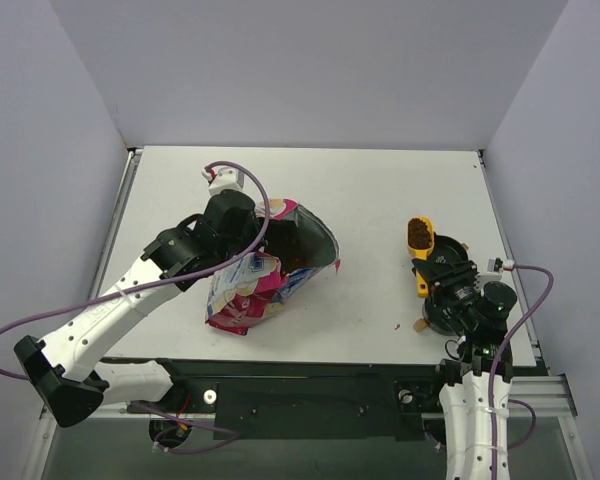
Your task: Serve the pet food
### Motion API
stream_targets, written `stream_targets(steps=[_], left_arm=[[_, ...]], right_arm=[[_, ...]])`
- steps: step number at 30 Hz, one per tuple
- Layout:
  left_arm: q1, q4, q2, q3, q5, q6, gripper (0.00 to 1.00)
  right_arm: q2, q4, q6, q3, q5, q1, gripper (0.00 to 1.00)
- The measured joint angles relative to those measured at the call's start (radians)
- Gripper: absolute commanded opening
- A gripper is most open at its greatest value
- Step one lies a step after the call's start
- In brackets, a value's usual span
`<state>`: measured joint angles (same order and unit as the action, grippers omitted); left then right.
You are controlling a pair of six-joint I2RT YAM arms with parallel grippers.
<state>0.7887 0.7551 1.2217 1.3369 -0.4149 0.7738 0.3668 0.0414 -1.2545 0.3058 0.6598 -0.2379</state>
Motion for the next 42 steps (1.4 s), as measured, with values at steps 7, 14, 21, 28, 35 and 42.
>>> stream_targets(steps=[7, 14, 21, 28, 35, 42], left_arm=[[0.0, -0.022, -0.012, -0.018, 0.018, 0.004, 0.0], [-0.001, -0.023, -0.016, -0.018, 0.026, 0.003, 0.0], [-0.001, -0.023, -0.016, -0.018, 0.027, 0.001, 0.0], [-0.001, -0.022, -0.023, -0.022, 0.027, 0.0, 0.0], [-0.002, -0.018, -0.029, -0.024, 0.029, 0.0, 0.0], [-0.002, -0.019, -0.029, -0.024, 0.03, 0.0, 0.0]], right_arm=[[-0.065, -0.065, 0.02, -0.005, -0.102, -0.012, 0.0], [-0.087, -0.117, 0.056, -0.035, -0.179, -0.026, 0.0], [-0.051, -0.188, 0.092, -0.04, -0.235, -0.037, 0.0], [0.065, -0.272, 0.148, -0.012, -0.264, -0.076, 0.0], [0.212, -0.334, 0.213, 0.092, -0.264, -0.097, 0.0], [0.381, -0.461, 0.299, 0.252, -0.27, -0.101, 0.0]])
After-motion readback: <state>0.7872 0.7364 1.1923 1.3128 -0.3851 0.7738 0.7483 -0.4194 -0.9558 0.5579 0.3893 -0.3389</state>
